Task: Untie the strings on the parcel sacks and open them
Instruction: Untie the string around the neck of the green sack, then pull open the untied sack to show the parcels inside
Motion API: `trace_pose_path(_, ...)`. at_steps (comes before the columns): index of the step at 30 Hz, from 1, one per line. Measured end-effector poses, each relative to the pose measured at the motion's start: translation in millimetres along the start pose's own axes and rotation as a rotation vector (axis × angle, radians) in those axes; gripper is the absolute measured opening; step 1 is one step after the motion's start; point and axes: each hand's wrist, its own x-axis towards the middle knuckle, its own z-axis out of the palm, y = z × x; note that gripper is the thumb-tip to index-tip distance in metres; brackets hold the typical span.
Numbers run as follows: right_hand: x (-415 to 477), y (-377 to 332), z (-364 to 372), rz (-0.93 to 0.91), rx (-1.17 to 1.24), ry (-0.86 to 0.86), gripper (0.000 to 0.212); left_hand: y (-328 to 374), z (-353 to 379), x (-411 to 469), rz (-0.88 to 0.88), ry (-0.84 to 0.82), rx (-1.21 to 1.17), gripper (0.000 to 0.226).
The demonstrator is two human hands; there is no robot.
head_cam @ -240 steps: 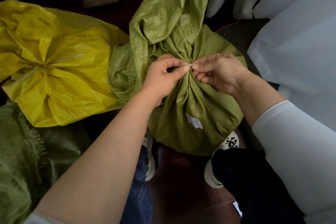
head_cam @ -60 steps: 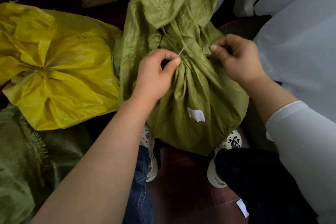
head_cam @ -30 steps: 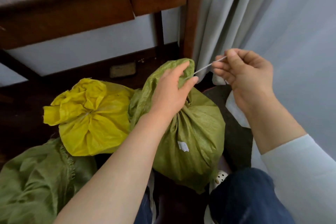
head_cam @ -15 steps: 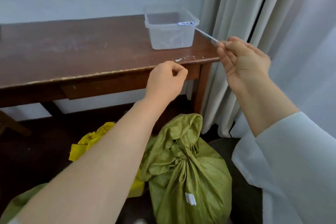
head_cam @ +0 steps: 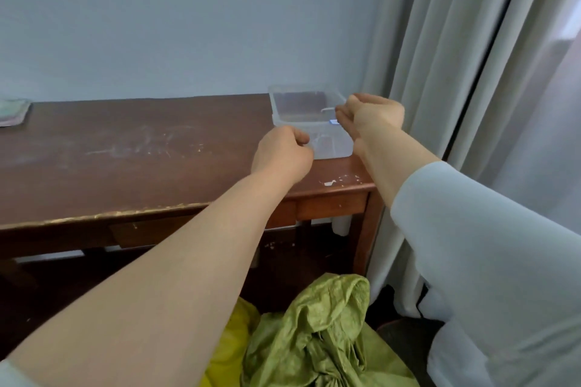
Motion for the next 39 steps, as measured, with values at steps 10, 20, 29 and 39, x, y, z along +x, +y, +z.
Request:
trace_pose_path(10, -30.2, 17.0, -33.6, -0.005, -0.066, 0.019, 0.029, -11.5, 9.3, -30.3, 0.014, 0.069, -0.064, 0.026)
trace_pose_path(20, -73.7, 106.3, -141.4, 0.263, -0.388, -0.026, 0.021, -93.2, 64.5, -119.8, -0.039, 0.048, -0.139, 0.035)
trace_pose_path(29, -75.2, 198.8, -200.0, 0.537, -0.614, -0.051, 0.018, -194.3, 129.2, -150.3, -0.439, -0.242, 0.106, 0.060)
trace_pose_path(39, -61.9, 248.7, -205.1, 0.707, -0.604, 0.053, 0.046, -230.1, 174.3, -136.8, -0.497, -0.401, 0.327, 0.104)
